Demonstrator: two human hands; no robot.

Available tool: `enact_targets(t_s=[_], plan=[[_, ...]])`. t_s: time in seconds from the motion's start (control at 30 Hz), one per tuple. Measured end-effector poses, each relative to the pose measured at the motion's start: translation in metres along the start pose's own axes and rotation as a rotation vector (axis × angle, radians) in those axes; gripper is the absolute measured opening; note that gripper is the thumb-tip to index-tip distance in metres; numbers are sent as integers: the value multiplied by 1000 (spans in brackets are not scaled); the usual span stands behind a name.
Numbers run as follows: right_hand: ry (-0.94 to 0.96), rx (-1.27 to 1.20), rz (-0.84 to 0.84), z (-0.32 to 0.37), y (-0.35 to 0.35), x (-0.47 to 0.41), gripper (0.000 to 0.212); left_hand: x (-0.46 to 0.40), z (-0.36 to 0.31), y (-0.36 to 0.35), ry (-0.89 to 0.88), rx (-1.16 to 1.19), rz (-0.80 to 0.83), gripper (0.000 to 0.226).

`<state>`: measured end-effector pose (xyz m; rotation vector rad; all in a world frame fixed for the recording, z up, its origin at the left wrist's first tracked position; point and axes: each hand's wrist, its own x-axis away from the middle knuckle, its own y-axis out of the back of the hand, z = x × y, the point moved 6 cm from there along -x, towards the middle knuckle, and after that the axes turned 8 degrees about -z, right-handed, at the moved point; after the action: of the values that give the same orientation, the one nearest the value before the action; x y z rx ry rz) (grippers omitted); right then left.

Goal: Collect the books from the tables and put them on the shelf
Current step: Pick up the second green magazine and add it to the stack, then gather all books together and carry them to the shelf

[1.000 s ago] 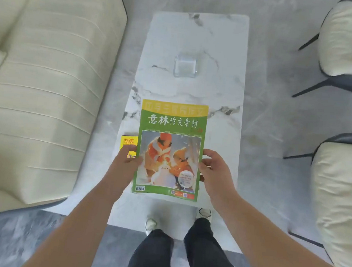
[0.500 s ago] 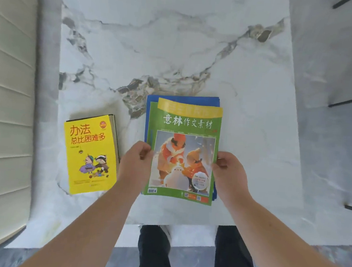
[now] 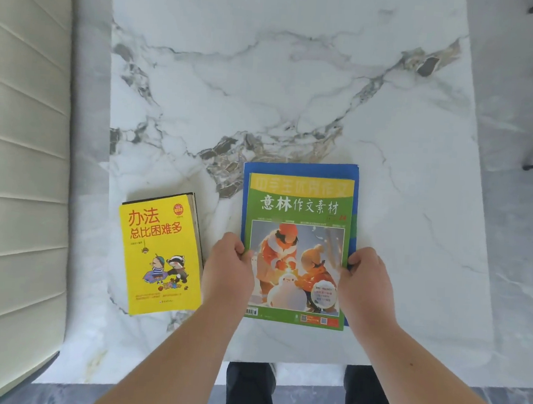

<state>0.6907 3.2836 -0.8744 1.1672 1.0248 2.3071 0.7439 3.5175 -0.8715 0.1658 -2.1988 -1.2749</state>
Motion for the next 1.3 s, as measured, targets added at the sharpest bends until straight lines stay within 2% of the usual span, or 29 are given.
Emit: enact_targets(t_s=[0.1,0.2,0.3,0.43,0.47,0.53,0.57,0.6,0.63,0.7,0.77,0.83,0.97,1.03,1.13,1.23,1.3], plan=[[-4,25,-62,10,5,3,20,-7,1,1,55,-3,61,7],[58,-104,-106,40,5,18,30,-13,10,16,142,138,63,9],[122,-174,59,83,-26,50,27,-29,36,62,143,232,-52,8],[179,-192,376,130,-99,95,28,-59,103,124,134,138,-214,22],[163,-171,447,139,-118,103,24,-66,121,132,163,109,-204,29],[89,-106,523,147,-148,113,9,-75,150,134,289,178,-49,36],[63,-73,516,150,-157,115,5,-75,157,130,347,268,64,36],[44,-44,496,151,-163,115,9,-74,160,125,389,345,153,35],[32,-24,468,152,-166,115,10,-73,164,122,400,383,195,36],[7,-33,432,151,-169,112,8,-76,168,119,395,398,198,29],[-26,-46,451,149,-171,109,12,-78,167,120,389,422,210,5],[-100,-53,493,147,-170,105,11,-77,164,120,408,524,278,14],[-222,-151,564,141,-152,95,14,-71,149,126,390,673,388,16],[-173,-212,562,137,-127,91,13,-66,131,129,350,677,414,13],[-129,-274,459,120,-78,82,11,-56,89,117,243,627,454,16],[-194,-295,308,88,-33,66,19,-38,41,86,144,520,502,14],[-199,-257,244,71,-14,58,15,-27,21,62,133,459,489,16]])
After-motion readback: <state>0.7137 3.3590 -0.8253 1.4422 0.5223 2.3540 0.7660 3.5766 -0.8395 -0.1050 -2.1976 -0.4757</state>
